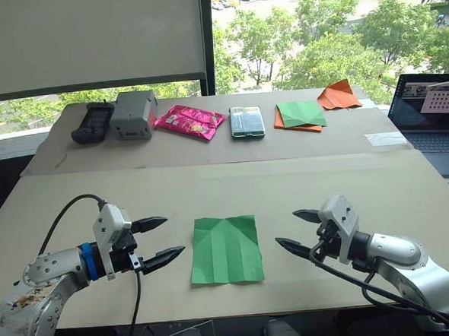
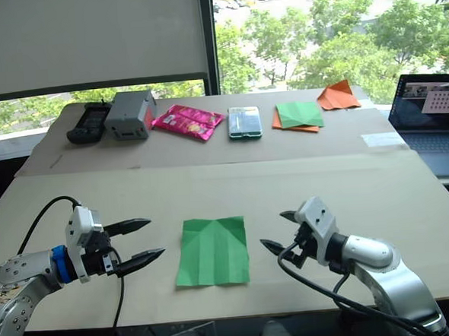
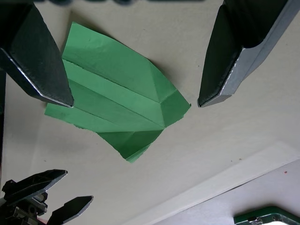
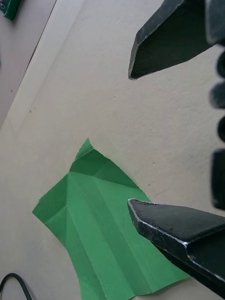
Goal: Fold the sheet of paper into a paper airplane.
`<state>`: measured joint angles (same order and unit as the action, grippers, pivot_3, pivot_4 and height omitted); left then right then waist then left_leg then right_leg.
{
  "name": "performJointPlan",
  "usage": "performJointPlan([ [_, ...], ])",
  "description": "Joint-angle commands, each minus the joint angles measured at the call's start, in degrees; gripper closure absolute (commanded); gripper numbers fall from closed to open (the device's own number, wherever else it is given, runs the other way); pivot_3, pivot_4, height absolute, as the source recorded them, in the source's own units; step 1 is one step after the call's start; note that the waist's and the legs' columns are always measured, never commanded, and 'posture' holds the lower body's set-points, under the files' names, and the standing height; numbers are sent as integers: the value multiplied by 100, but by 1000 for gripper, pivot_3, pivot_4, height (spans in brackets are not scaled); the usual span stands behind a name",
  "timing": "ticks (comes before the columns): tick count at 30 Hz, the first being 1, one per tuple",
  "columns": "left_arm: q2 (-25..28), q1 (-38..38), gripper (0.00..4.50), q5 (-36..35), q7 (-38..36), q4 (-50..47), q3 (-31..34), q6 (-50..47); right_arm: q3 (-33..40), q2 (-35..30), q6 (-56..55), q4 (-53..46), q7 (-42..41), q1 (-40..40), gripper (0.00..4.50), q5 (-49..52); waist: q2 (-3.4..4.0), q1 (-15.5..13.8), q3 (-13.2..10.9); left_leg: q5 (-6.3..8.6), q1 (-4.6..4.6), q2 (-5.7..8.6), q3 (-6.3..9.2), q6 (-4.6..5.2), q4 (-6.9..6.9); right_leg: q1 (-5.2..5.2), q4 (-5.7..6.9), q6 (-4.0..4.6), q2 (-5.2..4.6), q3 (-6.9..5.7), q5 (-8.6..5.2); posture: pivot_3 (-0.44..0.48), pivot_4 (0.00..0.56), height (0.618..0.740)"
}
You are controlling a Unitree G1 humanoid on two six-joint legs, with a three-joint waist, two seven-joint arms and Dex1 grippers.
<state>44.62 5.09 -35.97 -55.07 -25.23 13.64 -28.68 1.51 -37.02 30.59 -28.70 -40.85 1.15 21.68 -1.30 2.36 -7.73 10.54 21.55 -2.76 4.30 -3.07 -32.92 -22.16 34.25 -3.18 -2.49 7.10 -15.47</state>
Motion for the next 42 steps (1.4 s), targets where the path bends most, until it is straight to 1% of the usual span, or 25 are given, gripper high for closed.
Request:
performJointPlan([
  [1,52,-79,14,-32,8,-99,15,-25,87,-28,-95,-212,-3,-7,0,57,0,-1,0,0,0,0,0,0,0,0,0,0,0,0,0,0,150,740],
  [8,42,-159,14,-26,-18,-38,-124,-69,114,-9,-49,-240,-5,13,0,92,0,0,0,0,-1,0,0,0,-2,2,2,-1,0,0,1,0,150,740],
  [12,-3,-316,14,238,-78,55,-510,80,98,-9,-44,-215,2,4,0,74,0,-10,1,0,-3,2,0,0,-3,3,9,-1,0,0,1,0,150,740],
  [15,-72,-574,14,701,-65,310,-957,360,35,-21,-34,-213,17,5,0,16,0,-14,2,0,-4,3,0,0,-4,3,11,-1,0,0,1,0,150,740],
  [18,-255,-800,14,781,-61,507,-1178,432,18,-6,33,-262,51,2,0,42,0,-5,4,0,-4,3,0,1,-5,4,12,-2,1,1,1,0,150,740],
  [20,-372,-946,589,833,-190,656,-1390,508,-6,3,45,-269,93,16,0,20,-3,-1,5,-1,-3,5,0,1,-6,4,25,-4,1,2,2,0,150,740],
  [22,-511,-1091,1205,1084,-357,966,-1744,773,-32,16,56,-292,150,39,0,-11,-2,-8,6,-1,-6,6,0,2,-7,5,34,-5,1,1,3,0,150,740],
  [24,-620,-1194,1871,1259,-452,1216,-1963,973,-47,21,79,-338,195,55,0,-4,2,-10,9,-1,-10,6,1,2,-8,7,41,-5,1,2,3,0,150,740],
  [27,-798,-1397,2833,1531,-543,1647,-2229,1264,-32,12,133,-443,257,111,0,22,-4,2,12,-1,-9,9,1,2,-11,13,62,-5,1,5,3,0,150,740],
  [29,-880,-1514,3600,1697,-584,1916,-2353,1426,-11,1,162,-505,294,166,0,28,-3,-14,12,-2,-6,9,2,3,-12,14,71,-5,3,4,3,0,150,740],
  [31,-919,-1574,4241,1793,-632,2084,-2416,1524,18,-6,187,-541,328,203,0,37,-2,-3,13,-2,-6,9,4,4,-13,13,74,-5,4,3,3,0,150,740],
  [32,-929,-1594,4455,1829,-654,2143,-2440,1556,33,-8,199,-554,339,215,0,42,-2,0,13,-2,-7,10,4,4,-13,15,73,-5,4,4,3,0,150,740],
  [39,-868,-1575,4455,2475,-761,2620,-2862,2019,39,-6,350,-666,391,327,0,106,3,-12,19,-3,-8,9,5,4,-12,15,75,-5,4,3,3,0,150,740],
  [42,-851,-1544,4455,2696,-726,2769,-2976,2119,36,-38,454,-705,374,349,0,128,5,-13,34,-2,-22,10,5,4,-14,14,71,-9,3,4,0,0,150,740],
])
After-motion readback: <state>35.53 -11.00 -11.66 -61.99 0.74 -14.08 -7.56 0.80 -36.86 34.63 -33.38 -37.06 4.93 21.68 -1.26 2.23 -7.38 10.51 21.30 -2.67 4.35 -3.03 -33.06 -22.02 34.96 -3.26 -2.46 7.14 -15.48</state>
